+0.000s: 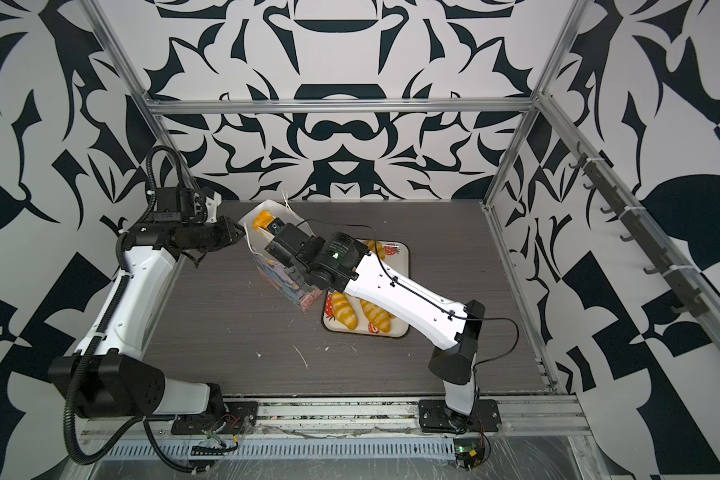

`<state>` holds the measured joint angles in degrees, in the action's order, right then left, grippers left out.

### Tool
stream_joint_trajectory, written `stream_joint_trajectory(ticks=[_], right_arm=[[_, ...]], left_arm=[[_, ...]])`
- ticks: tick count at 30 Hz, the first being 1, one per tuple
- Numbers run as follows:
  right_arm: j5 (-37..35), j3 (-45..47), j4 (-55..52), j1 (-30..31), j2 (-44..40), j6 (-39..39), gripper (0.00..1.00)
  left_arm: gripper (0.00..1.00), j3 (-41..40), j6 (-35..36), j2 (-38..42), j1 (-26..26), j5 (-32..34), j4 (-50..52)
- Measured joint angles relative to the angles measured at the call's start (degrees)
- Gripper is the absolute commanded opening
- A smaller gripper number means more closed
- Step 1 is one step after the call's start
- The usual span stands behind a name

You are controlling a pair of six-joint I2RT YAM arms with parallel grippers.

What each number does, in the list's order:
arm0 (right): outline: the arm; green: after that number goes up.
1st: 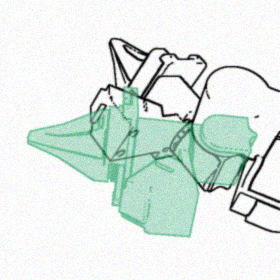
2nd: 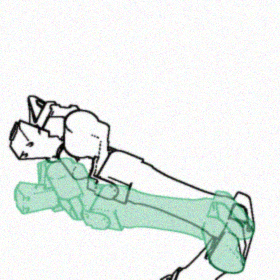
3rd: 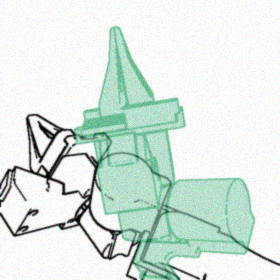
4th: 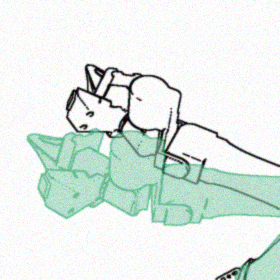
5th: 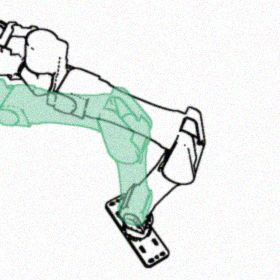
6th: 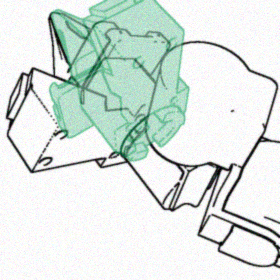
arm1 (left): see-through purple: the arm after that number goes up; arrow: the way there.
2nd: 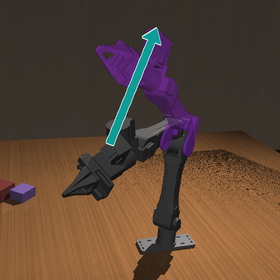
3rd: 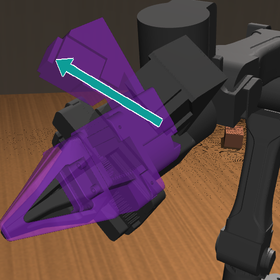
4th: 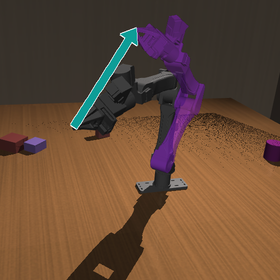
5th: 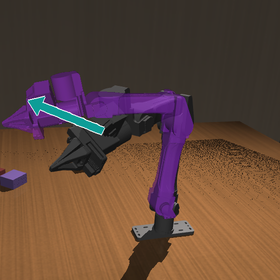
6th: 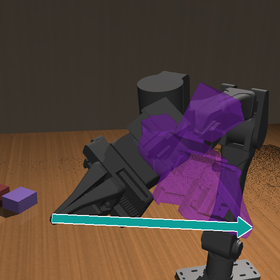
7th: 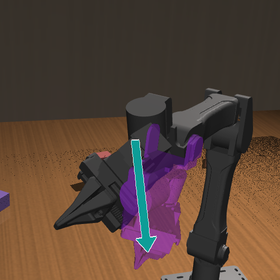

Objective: Pack bread into a paper bag
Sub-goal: Place the bread in the paper bag.

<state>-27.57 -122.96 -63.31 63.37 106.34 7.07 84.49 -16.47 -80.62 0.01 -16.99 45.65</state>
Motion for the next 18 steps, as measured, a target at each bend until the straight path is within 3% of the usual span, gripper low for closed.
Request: stream_joint_trajectory(ticks=[18], right_arm=[[-0.8,0.0,-0.3,-0.3,0.0,-0.2,0.50]], left_arm=[[0.29,0.0,0.0,0.0,0.0,-0.5,0.0]])
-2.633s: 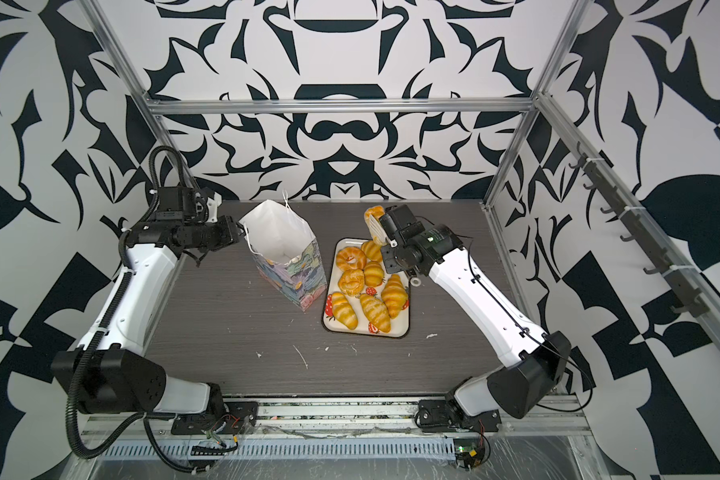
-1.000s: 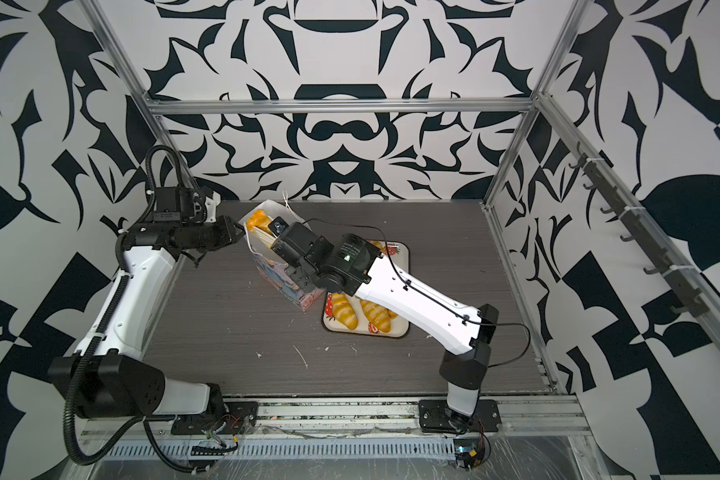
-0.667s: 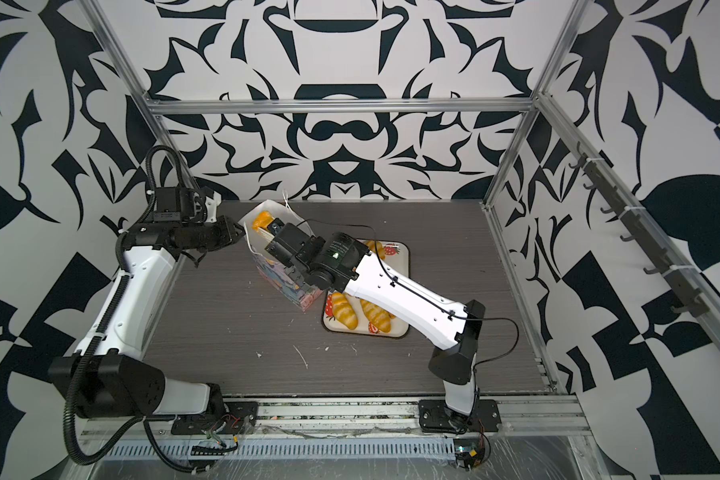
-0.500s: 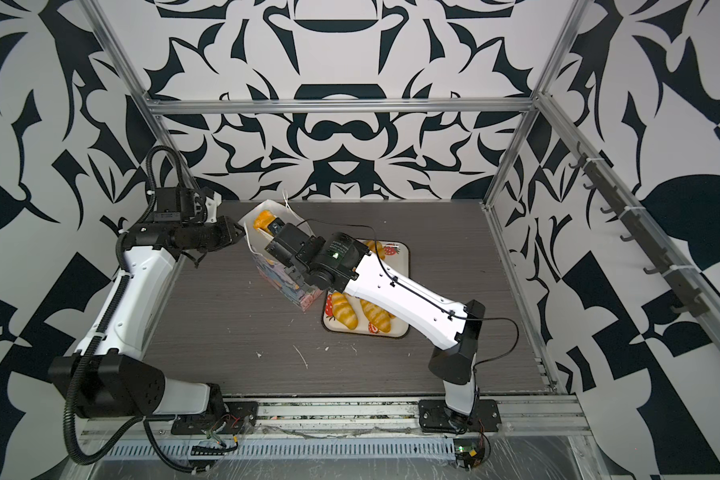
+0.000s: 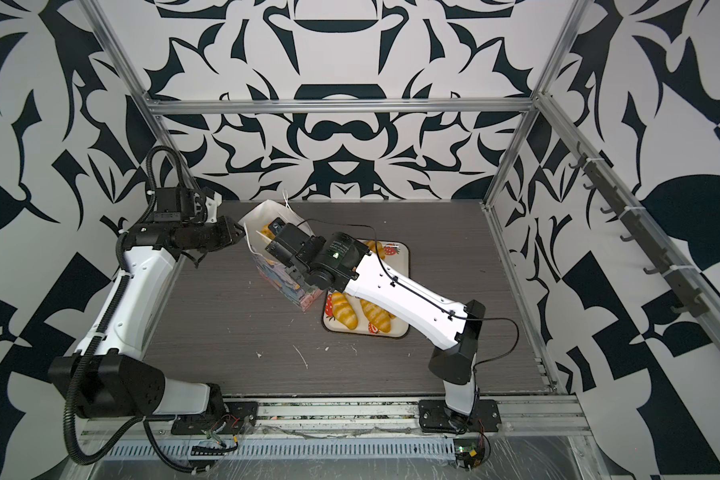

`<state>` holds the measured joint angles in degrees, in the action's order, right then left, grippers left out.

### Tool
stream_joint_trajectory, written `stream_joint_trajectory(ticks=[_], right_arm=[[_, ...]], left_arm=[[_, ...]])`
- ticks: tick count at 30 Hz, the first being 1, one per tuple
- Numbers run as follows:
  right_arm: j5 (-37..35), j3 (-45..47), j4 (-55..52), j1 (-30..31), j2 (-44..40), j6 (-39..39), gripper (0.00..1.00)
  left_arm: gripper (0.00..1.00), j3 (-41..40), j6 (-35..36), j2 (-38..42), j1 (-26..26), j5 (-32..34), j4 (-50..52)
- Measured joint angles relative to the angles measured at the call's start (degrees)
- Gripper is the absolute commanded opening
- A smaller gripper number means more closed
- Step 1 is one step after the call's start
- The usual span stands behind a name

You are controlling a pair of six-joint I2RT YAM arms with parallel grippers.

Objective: Pack bread into a paper bag
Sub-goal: Place the bread in the paper bag.

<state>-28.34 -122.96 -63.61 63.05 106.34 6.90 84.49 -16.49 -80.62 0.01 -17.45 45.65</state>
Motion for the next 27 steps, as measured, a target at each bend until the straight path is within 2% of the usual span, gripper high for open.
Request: stream_joint_trajectory(ticks=[16,24,27], right_arm=[[-0.8,-2.3,-0.4,-0.1,-1.1,-0.7,0.50],[-2.8,1.5,-0.3,-1.0,-10.6,-0.5,0.50],[-3.0,4.6,-0.4,-3.4,-15.4,0.2,0.50]], left_arm=[[0.24,0.0,0.1,0.0,0.3,-0.2,0.0],[0.22,0.0,0.0,-0.6,0.3,-0.2,0.0],[0.21,0.3,0.1,-0.8,0.4,-0.2,0.0]])
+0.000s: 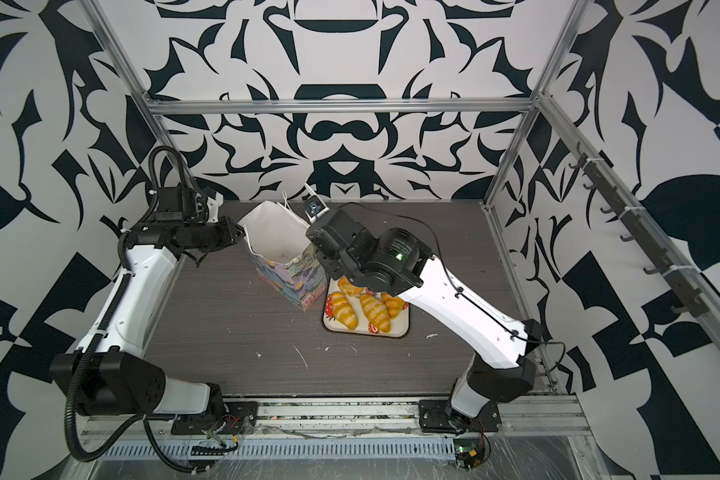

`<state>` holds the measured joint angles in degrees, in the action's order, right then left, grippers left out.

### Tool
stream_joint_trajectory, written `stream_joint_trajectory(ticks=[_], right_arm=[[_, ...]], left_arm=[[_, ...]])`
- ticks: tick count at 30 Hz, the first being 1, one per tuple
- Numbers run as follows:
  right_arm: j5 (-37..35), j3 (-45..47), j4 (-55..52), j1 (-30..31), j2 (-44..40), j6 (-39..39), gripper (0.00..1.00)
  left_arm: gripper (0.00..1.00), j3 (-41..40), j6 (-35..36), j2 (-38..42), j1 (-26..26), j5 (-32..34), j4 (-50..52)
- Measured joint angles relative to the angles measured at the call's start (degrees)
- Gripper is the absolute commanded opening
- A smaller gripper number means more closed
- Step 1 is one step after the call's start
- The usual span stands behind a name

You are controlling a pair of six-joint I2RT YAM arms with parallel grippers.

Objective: Pack bread into a paper bag
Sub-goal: Pick up the bread from the tray.

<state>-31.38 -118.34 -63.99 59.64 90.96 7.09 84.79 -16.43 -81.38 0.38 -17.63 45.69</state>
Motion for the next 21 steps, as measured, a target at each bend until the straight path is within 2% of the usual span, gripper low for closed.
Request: stream_joint_trajectory(ticks=[5,12,21], right_arm=[[0.0,5.7,-0.1,-5.9,-5.1,1.8,0.50],[1.6,14.4,-0.1,-12.5,-7.2,4.1,0.50],[6.4,24.8,1.6,-20.3,-9.0,5.3,0.50]], left_arm=[[0.21,0.7,0.0,-1.0,0.0,0.2,0.0],[0.21,2.3,0.0,-2.8,0.1,0.3,0.0],[0.28,2.3,0.1,-2.9,0.1,0.5,0.0]])
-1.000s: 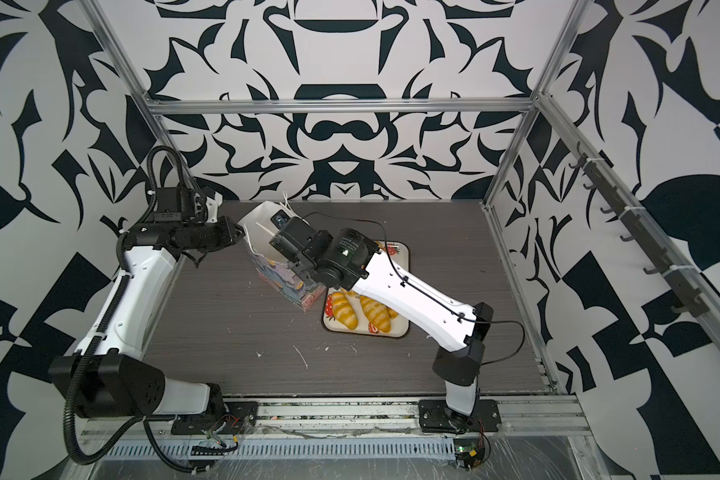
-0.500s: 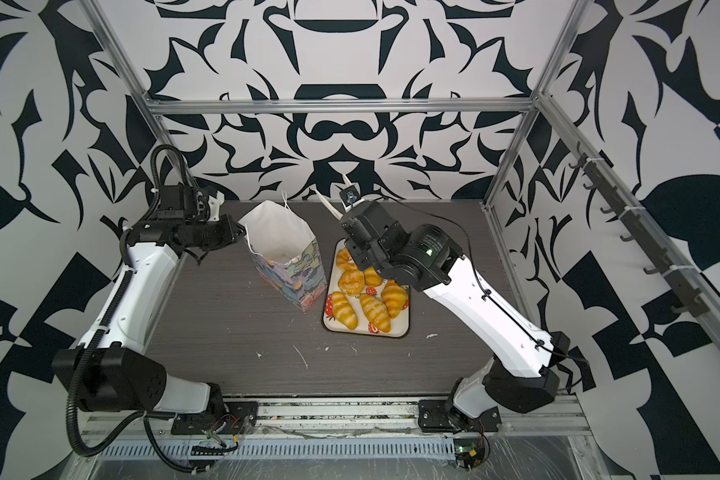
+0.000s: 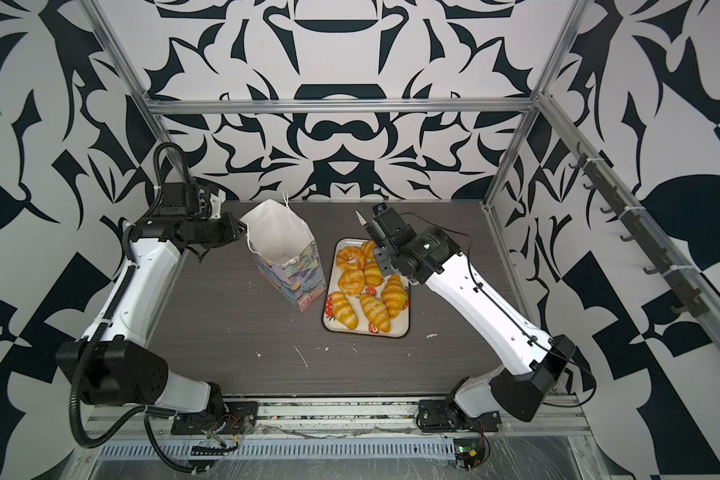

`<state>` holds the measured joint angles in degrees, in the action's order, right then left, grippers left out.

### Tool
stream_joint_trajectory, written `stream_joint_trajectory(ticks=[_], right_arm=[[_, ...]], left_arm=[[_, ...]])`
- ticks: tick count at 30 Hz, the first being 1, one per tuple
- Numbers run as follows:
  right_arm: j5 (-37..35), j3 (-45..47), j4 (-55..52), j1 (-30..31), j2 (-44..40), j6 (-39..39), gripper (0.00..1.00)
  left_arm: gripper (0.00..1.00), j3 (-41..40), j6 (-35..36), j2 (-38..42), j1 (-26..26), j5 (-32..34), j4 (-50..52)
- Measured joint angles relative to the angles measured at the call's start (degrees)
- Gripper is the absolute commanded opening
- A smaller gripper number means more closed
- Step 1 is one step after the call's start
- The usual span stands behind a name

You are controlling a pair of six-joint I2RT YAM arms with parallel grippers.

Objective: Pack bread into a paper bag
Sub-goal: Pick up the bread from the tray.

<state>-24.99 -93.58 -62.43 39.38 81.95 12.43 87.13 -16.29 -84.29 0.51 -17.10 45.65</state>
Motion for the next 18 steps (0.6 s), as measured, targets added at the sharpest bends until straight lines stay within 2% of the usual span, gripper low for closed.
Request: stream_joint_trajectory(ticks=[5,18], right_arm=[[2.6,2.7,2.1,-3.8,0.3,0.1,0.50],[8.3,6.1,8.2,-9.6,7.1,-0.4,0.50]], left_arm=[[0.38,0.0,0.2,0.3,0.0,0.7,0.0],[0.39,0.0,0.3,0.8,0.0,1.2,0.0]])
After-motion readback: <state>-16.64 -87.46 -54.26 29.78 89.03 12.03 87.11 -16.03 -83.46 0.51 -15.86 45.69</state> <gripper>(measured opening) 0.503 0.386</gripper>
